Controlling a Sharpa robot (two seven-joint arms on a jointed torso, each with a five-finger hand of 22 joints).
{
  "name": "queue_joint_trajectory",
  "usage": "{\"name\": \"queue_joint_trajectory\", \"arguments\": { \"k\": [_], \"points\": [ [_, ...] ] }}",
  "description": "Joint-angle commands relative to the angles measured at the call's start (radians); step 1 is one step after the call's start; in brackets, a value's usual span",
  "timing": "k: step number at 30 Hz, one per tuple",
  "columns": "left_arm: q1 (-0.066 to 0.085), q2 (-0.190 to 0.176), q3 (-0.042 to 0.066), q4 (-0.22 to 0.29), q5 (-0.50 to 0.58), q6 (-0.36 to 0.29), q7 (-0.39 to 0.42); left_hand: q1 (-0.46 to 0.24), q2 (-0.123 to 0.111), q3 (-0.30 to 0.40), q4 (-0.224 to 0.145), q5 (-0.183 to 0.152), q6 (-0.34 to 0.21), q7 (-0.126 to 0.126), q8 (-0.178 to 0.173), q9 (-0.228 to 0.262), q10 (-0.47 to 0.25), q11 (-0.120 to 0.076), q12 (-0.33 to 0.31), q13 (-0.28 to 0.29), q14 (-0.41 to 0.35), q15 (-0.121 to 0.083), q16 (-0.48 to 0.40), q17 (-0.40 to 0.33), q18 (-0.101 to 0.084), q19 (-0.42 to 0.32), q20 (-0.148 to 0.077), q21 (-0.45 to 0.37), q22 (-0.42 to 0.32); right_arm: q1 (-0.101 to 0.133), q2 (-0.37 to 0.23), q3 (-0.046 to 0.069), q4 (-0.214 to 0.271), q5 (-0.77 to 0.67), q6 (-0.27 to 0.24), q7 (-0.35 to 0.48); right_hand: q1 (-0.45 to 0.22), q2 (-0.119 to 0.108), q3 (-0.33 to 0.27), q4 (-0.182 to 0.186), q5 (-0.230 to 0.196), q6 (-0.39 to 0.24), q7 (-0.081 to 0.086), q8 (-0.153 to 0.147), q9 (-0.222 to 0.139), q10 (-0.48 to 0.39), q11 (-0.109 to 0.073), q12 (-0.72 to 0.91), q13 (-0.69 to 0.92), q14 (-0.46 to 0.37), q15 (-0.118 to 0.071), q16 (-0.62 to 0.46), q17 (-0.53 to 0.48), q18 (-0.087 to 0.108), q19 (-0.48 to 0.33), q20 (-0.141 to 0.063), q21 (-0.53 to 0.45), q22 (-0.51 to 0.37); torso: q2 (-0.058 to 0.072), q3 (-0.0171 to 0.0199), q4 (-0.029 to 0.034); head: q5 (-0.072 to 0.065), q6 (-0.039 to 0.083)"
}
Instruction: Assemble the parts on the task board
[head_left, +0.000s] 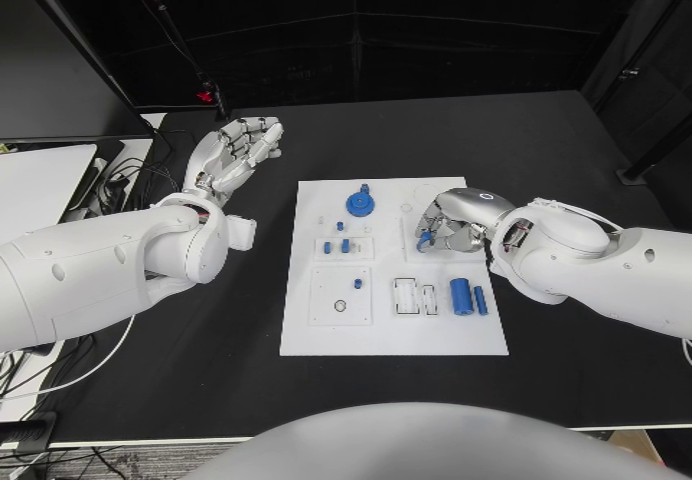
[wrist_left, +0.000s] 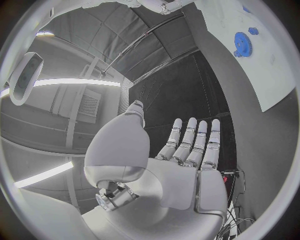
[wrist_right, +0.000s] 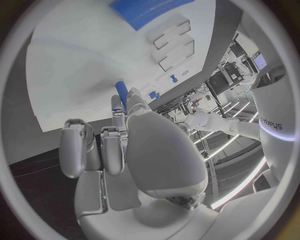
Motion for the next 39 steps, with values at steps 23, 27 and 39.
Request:
{"name": "queue_joint_trajectory", "arguments": {
  "k": [23, 27, 39],
  "points": [
    [-0.001, 0.007, 0.001, -0.006, 0.001, 0.004, 0.156, 0.002, 0.012, 0.008, -0.001, 0.006, -0.011, 0.146, 0.006, -0.002, -0.007, 0.001, 0.006, -0.003, -0.008, -0.003, 0.009, -0.003, -0.014, 0.005, -0.001, -0.006, -0.001, 0.005, 0.043, 0.003, 0.106, 0.186, -0.061, 0.118, 0.02, 0.001, 0.011, 0.0, 0.003, 0.011, 0.001, -0.003, 0.0, 0.009, 0.001, -0.025, -0.001, 0.086, -0.003, 0.007, 0.17, 0.004, 0.016, -0.009, -0.001, 0.189, 0.001, 0.0022, 0.0061, 0.019, 0.0],
    [-0.001, 0.007, 0.001, -0.005, 0.001, 0.003, 0.155, 0.003, 0.013, 0.008, -0.001, 0.006, -0.011, 0.146, 0.007, -0.002, -0.008, 0.001, 0.006, -0.003, -0.008, -0.003, 0.01, -0.004, -0.014, 0.005, -0.001, -0.006, -0.002, 0.005, 0.095, 0.003, 0.1, 0.141, -0.025, 0.119, 0.019, 0.0, 0.01, 0.001, 0.003, 0.011, 0.001, -0.005, -0.001, 0.009, 0.002, -0.028, -0.001, 0.086, -0.003, 0.007, 0.17, 0.004, 0.015, -0.009, -0.002, 0.189, 0.0, 0.0013, 0.0032, 0.037, 0.0],
    [-0.001, 0.01, 0.001, -0.005, 0.006, 0.002, 0.156, 0.003, 0.013, 0.008, -0.001, 0.006, -0.011, 0.146, 0.007, -0.002, -0.008, 0.001, 0.007, -0.003, -0.008, -0.003, 0.01, -0.004, -0.014, 0.004, -0.001, -0.006, -0.003, -0.015, 0.199, 0.002, 0.075, -0.019, 0.041, 0.133, 0.018, 0.001, 0.009, 0.002, 0.003, 0.009, 0.003, -0.008, -0.002, 0.007, 0.004, -0.036, -0.001, 0.086, -0.002, 0.007, 0.17, 0.005, 0.014, -0.008, -0.006, 0.187, 0.002, -0.0002, 0.0033, 0.04, 0.0]
  ]
}}
